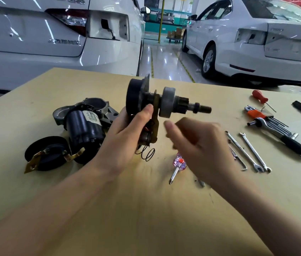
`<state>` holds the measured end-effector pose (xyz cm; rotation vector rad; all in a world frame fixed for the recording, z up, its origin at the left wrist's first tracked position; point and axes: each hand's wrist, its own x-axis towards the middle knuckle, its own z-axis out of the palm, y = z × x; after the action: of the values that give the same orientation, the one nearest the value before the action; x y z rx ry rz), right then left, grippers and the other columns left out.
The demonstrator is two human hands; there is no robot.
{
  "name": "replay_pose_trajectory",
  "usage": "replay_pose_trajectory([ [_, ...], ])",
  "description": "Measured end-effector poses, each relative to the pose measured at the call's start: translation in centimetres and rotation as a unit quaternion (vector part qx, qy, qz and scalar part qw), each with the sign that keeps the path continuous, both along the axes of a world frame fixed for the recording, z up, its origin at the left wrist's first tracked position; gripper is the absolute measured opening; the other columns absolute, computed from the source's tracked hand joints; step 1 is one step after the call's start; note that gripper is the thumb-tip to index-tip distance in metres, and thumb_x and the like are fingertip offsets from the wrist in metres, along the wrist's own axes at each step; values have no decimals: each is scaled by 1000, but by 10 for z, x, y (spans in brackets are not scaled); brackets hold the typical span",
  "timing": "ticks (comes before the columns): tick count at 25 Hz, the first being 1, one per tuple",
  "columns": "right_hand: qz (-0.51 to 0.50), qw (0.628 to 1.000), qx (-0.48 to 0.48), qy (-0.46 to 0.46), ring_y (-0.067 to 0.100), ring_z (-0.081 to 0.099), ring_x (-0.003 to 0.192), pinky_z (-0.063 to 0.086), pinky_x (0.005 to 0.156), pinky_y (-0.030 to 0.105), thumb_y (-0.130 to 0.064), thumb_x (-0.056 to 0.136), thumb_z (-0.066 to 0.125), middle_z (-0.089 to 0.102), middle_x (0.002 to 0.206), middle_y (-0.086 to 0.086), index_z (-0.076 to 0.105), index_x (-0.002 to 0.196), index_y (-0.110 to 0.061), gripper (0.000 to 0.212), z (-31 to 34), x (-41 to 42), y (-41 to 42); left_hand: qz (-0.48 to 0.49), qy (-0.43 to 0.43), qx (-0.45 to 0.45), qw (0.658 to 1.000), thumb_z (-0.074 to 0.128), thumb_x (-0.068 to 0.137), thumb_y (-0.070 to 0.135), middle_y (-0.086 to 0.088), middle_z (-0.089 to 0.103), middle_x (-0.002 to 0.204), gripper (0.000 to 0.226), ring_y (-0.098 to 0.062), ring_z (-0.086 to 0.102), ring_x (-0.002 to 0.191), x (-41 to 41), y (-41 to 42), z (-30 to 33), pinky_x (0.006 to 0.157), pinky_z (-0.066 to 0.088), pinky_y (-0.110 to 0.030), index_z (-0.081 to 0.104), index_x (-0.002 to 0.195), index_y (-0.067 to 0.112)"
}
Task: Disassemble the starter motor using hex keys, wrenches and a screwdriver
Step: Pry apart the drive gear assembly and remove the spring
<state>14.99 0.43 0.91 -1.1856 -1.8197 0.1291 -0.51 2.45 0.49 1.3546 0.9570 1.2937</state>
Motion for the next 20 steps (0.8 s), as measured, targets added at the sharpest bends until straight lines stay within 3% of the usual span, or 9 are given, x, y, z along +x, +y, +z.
replay_pose_trajectory([
  [2, 83, 968, -201, 124, 12, 51, 42, 37, 41, 22, -41, 93, 55, 64, 60, 1, 59, 73, -17, 32, -5, -13, 0, 4, -14, -8, 1000, 48, 93, 41, 25, 63, 61, 18, 13, 60, 60, 3, -1, 0, 48, 41, -2, 59, 86, 27],
  [4, 119, 941, -268, 168, 16, 52, 42, 35, 40, 18, -44, 93, 53, 67, 67, 6, 56, 81, -14, 32, -10, -17, 3, 2, -25, -9, 1000, 46, 96, 38, 30, 60, 59, 17, 17, 57, 57, 5, -2, 0, 45, 39, -1, 57, 87, 29],
  [9, 169, 932, -286, 145, 20, 55, 44, 40, 40, 26, -46, 84, 58, 64, 67, 3, 51, 87, -15, 31, -11, -14, 6, -20, -21, -10, 1000, 42, 97, 35, 25, 58, 55, 20, 11, 57, 50, 6, -4, 2, 42, 39, -4, 54, 93, 20],
  [11, 172, 934, -278, 142, 23, 58, 45, 42, 40, 30, -40, 86, 55, 61, 64, 3, 51, 89, -12, 29, -9, -15, 7, -43, -3, -18, 999, 42, 97, 38, 15, 62, 61, 31, 5, 61, 54, 4, -3, 4, 45, 43, -8, 58, 101, 12],
  [14, 172, 937, -276, 127, 26, 60, 46, 45, 43, 36, -37, 87, 51, 58, 61, 4, 51, 90, -8, 29, -6, -15, 9, -74, 14, -24, 997, 39, 99, 40, 14, 66, 64, 33, 3, 64, 60, 0, -1, 5, 49, 45, -9, 58, 105, 14],
  [18, 171, 937, -277, 125, 28, 62, 46, 48, 43, 36, -37, 87, 51, 58, 58, 4, 53, 90, -10, 27, -5, -17, 9, -96, 22, -17, 995, 36, 100, 38, 10, 66, 59, 33, -2, 64, 52, -2, -2, 6, 44, 44, -10, 55, 104, 11],
  [20, 169, 939, -270, 131, 27, 62, 47, 47, 43, 34, -40, 91, 50, 59, 59, -2, 55, 86, -17, 24, -8, -17, 9, -81, 26, -4, 996, 38, 98, 38, 15, 67, 64, 31, 2, 65, 59, -1, -2, 3, 47, 45, -8, 55, 104, 13],
])
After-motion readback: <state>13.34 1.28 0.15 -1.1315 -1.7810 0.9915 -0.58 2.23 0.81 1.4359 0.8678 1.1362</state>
